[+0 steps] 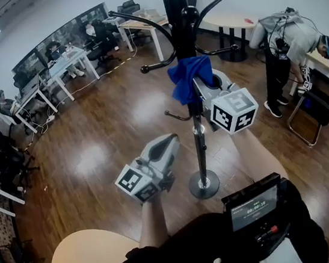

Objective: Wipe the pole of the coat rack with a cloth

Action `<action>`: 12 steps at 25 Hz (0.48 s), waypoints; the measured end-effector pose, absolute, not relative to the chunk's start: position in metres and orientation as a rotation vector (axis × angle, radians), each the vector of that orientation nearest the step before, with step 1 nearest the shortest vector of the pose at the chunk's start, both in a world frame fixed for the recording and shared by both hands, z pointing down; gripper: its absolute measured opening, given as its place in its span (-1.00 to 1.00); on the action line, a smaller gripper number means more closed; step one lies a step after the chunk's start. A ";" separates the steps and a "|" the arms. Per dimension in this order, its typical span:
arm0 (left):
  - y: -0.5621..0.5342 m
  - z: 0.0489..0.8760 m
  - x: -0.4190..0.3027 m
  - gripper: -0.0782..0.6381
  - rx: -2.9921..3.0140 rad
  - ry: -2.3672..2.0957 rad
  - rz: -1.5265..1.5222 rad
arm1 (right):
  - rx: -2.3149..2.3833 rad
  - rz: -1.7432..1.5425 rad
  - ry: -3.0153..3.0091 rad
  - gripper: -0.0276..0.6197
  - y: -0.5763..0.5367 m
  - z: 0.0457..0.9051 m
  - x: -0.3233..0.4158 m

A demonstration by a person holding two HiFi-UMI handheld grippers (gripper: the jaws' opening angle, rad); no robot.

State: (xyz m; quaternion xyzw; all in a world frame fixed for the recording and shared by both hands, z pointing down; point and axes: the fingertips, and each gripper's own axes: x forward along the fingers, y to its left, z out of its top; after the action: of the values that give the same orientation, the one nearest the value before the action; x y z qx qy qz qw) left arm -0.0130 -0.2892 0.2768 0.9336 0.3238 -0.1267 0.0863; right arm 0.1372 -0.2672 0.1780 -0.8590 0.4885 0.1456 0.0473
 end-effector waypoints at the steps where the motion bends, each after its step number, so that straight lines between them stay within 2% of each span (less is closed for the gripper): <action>1: -0.290 0.281 -0.008 -0.78 2.771 0.969 -0.369 | -2.636 0.405 1.495 -0.85 -0.267 0.193 0.138; 12: -0.287 0.308 0.003 -0.78 2.672 1.067 -0.303 | -2.743 -0.322 1.538 -0.85 -0.276 0.411 0.133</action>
State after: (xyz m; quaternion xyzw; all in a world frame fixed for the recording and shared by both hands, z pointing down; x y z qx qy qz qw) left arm 0.0035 -0.2866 0.3079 0.9164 0.3660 -0.1041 0.1239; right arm 0.1325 -0.2756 0.4114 -0.8676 0.4866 -0.1019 -0.0097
